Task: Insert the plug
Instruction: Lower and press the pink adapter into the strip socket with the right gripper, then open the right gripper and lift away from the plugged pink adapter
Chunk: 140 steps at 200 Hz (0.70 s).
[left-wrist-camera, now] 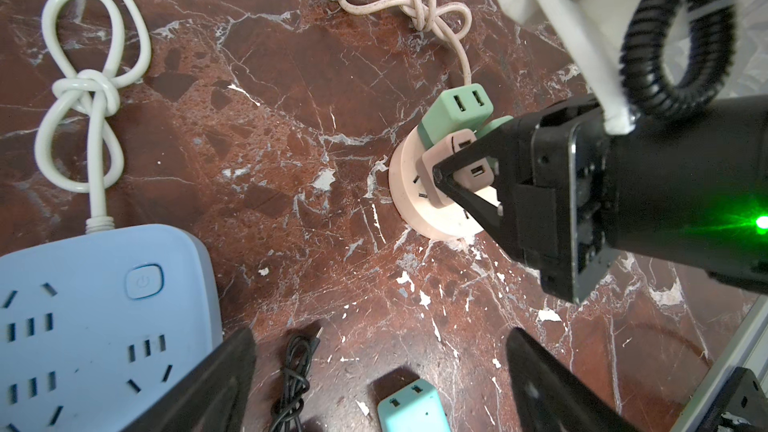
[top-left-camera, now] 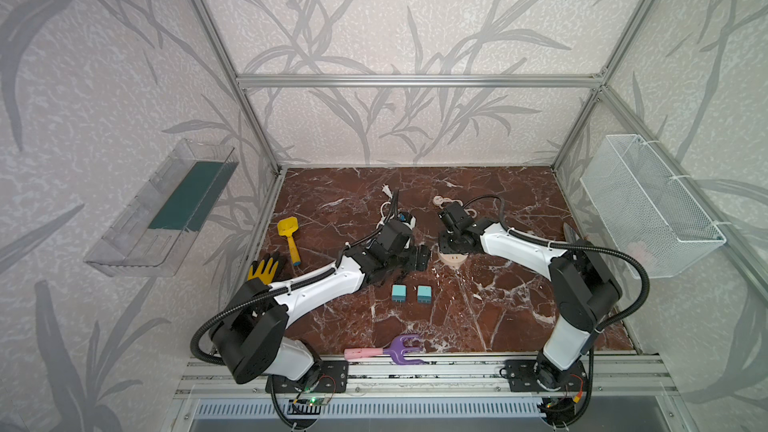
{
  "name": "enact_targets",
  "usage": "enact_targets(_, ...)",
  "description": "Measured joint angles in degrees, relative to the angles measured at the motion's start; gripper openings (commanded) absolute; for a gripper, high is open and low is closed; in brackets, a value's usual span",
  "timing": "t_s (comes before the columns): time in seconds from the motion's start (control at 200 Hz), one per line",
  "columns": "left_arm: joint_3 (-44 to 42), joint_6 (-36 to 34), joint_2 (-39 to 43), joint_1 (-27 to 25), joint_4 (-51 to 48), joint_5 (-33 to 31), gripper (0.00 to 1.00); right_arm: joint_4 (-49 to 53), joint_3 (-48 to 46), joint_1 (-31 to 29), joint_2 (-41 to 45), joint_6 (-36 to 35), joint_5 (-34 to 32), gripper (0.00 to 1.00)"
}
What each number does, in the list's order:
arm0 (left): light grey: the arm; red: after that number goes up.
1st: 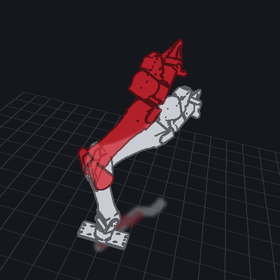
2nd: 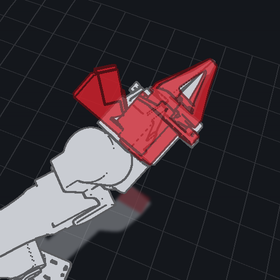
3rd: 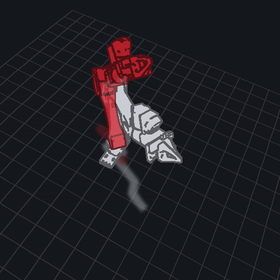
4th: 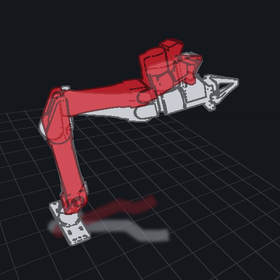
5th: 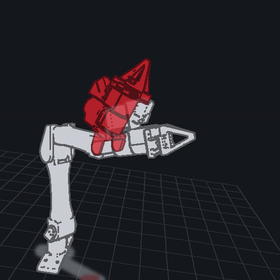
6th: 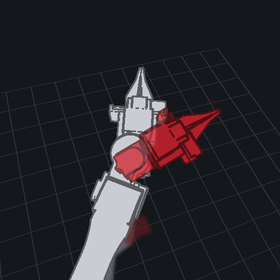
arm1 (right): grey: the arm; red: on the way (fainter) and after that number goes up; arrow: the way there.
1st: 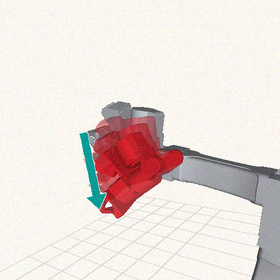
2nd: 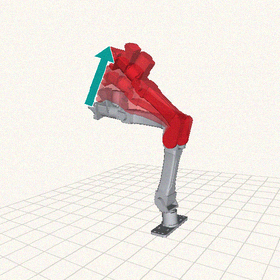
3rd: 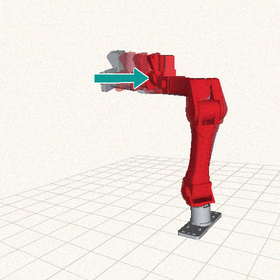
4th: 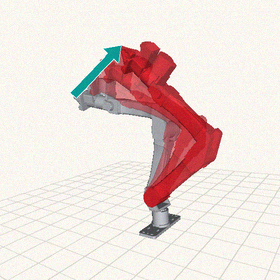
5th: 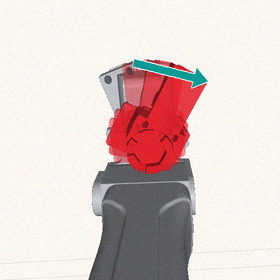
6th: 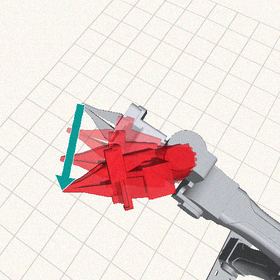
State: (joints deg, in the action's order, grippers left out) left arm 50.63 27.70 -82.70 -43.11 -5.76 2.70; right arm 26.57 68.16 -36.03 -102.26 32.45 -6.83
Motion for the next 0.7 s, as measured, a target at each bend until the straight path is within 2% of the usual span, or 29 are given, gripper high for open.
enact_targets(0.165,0.8,-0.3,0.0,0.0,-0.6,-0.1,0.96,2.8,1.6,0.0,-0.4,-0.8,1.1,0.22)
enact_targets(0.7,2.6,-1.1,0.0,0.0,-1.7,-0.1,0.96,16.0,4.3,-0.5,0.3,-0.5,6.1,0.39)
